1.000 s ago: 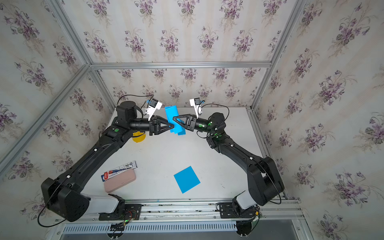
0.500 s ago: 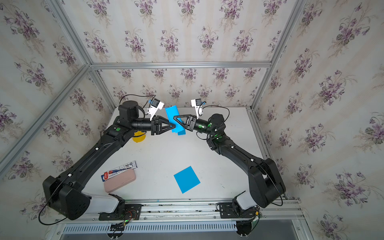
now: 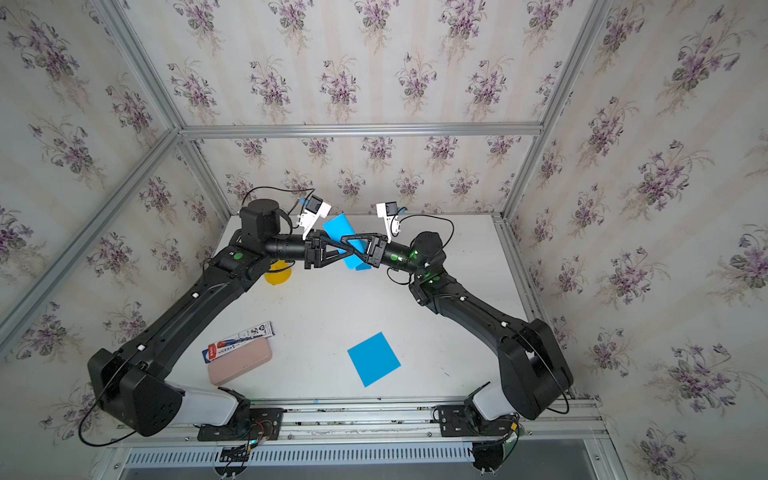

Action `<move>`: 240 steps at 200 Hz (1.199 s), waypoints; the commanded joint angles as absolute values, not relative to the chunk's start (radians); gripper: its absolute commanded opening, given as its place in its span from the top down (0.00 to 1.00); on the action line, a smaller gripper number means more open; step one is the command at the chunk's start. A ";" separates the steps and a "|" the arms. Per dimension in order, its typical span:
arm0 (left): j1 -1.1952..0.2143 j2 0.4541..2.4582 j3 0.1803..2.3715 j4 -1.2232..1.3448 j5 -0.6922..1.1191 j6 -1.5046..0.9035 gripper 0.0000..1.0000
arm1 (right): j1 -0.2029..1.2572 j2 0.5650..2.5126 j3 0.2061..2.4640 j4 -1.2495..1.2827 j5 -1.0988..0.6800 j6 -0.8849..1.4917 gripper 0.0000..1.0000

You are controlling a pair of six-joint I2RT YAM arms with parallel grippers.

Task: Fold the square paper along the opposite sides
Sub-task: Fold the paper.

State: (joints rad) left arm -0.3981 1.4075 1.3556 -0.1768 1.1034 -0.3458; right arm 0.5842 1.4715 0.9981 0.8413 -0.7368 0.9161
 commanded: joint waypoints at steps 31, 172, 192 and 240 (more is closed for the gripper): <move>-0.399 1.404 1.362 -0.202 1.099 -0.313 0.92 | 0.584 1.438 1.007 0.807 -0.722 0.877 0.68; -0.441 1.377 1.373 -0.409 1.216 -0.133 1.00 | 0.492 1.395 0.966 0.865 -1.097 0.967 0.43; -0.454 1.393 1.390 -0.444 1.218 -0.111 1.00 | 0.492 1.400 0.965 0.888 -1.105 0.982 0.49; -0.466 1.407 1.401 -0.479 1.202 -0.085 1.00 | 0.492 1.431 0.967 0.992 -1.136 1.066 0.55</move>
State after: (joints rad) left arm -0.4641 1.4048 1.3926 -0.4538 1.1965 -0.1215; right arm 0.4915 1.4204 0.9646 0.8997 -1.1000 1.0050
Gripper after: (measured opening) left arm 0.061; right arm 0.445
